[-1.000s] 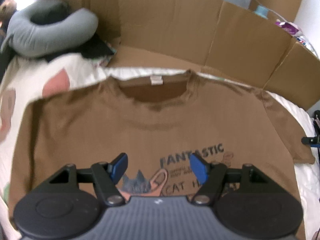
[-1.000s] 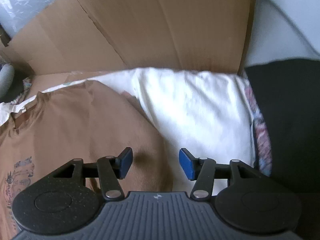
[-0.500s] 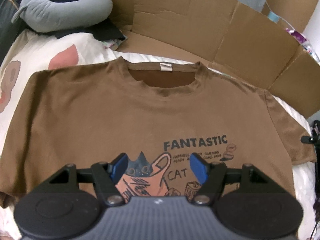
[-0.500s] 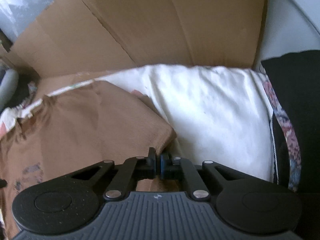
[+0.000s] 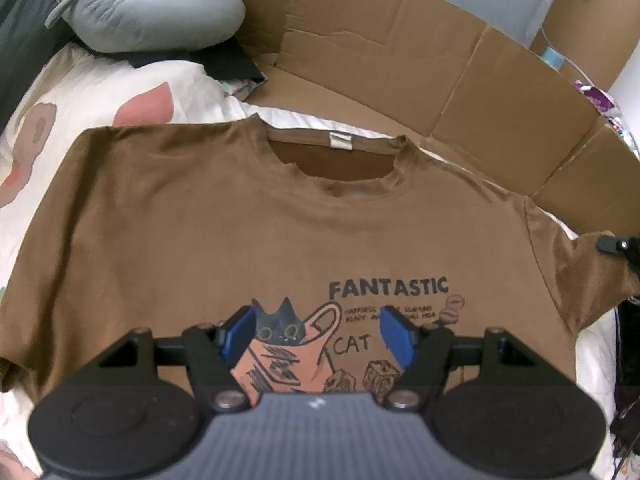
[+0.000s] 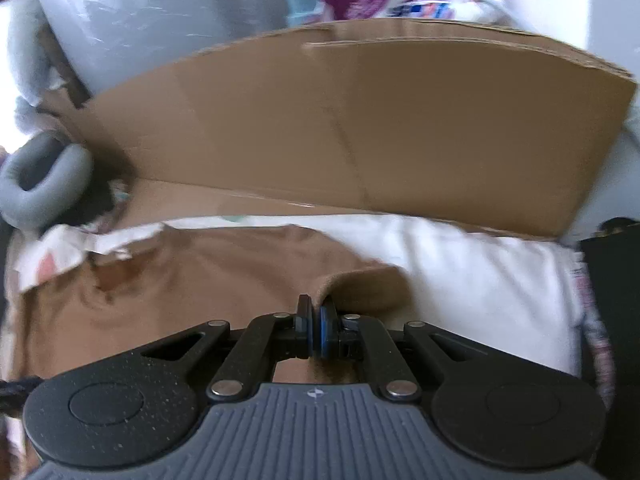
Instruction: Fold clothes
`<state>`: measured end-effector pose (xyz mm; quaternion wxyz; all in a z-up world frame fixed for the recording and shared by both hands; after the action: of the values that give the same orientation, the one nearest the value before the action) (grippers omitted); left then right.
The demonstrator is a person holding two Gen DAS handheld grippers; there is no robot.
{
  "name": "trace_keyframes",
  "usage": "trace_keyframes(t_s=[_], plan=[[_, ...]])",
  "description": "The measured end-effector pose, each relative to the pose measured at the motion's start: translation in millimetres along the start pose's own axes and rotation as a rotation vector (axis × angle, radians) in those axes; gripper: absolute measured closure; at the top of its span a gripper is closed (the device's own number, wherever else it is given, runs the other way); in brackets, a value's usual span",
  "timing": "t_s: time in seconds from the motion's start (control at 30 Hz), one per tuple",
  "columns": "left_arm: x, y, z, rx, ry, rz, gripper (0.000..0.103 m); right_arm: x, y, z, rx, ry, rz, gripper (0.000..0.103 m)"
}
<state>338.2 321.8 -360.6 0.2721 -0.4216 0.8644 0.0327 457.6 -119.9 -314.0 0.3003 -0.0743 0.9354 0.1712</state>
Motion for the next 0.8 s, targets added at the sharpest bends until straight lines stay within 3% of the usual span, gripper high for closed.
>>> trace_keyframes(t_s=[0.3,0.37,0.47,0.67,0.8], plan=[[7,19,3,-0.013,0.006,-0.077,0.032,32,48,31,-0.121,0.049,0.008,0.097],[8,22,4,-0.014,0.004,-0.092,0.032,43,53,37,-0.15,0.068,0.035,0.076],[8,23,6,-0.013,0.005,-0.103,0.032,57,62,42,-0.198,0.088,0.05,0.059],[13,19,9,-0.004,0.009,-0.099,0.032,79,80,35,-0.27,0.114,0.029,0.057],[14,18,8,-0.002,0.008,-0.096,0.032,84,75,16,-0.299,0.077,0.046,0.057]])
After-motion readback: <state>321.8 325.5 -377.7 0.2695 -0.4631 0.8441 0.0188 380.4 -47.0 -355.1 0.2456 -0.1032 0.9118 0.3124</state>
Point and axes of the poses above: each gripper's, at about its wrist camera, not at the fingertips, and z roughly the way its jaws point, y to its left, x to its underside, the point moved 8 cm from there along z, roughly the way its jaws point, and after that the axes turned 1 degree about -z, right-handed, at the moved point
